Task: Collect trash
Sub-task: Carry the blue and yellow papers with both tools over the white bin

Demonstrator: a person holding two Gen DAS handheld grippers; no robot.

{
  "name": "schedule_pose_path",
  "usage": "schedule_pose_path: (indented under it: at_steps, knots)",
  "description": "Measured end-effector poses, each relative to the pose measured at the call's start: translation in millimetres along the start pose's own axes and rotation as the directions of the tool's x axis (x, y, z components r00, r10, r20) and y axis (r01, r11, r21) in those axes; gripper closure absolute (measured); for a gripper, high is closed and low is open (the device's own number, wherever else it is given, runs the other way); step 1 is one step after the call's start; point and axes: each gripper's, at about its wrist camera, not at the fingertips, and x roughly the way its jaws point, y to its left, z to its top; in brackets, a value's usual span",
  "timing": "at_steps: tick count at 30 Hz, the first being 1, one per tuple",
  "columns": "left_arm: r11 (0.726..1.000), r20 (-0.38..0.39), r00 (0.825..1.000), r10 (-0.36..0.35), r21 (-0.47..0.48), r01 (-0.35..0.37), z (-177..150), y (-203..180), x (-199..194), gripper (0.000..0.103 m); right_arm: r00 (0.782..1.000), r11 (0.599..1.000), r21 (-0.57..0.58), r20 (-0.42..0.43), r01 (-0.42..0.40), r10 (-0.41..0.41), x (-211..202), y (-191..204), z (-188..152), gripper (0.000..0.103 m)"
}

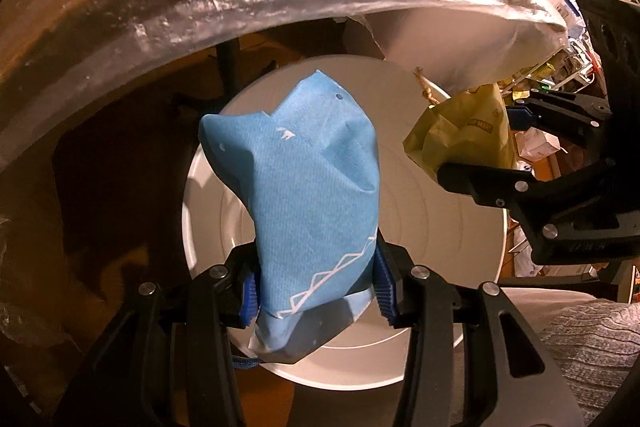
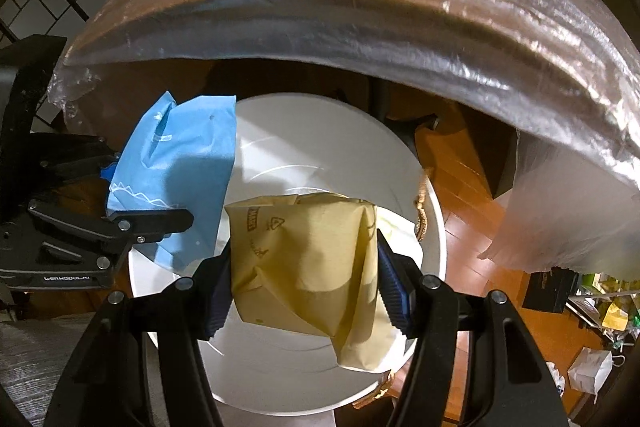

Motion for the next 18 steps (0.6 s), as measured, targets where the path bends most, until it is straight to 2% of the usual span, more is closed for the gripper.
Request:
schedule_pose_path:
  at_steps: [13,18]
  knots:
    - [1.0,-0.021,1.0,0.018,0.006,-0.018,3.0,-1.0,8.8,0.057,0.999,1.0,0.007,-0.026,0.019,-0.019,10.2,0.0,1.2,0.042]
    - [0.999,-0.031,0.999,0.031,0.016,-0.03,3.9,-3.7,14.9,0.057,0.998,0.998,-0.017,-0.042,0.053,-0.054,14.8,3.2,0.7,0.042]
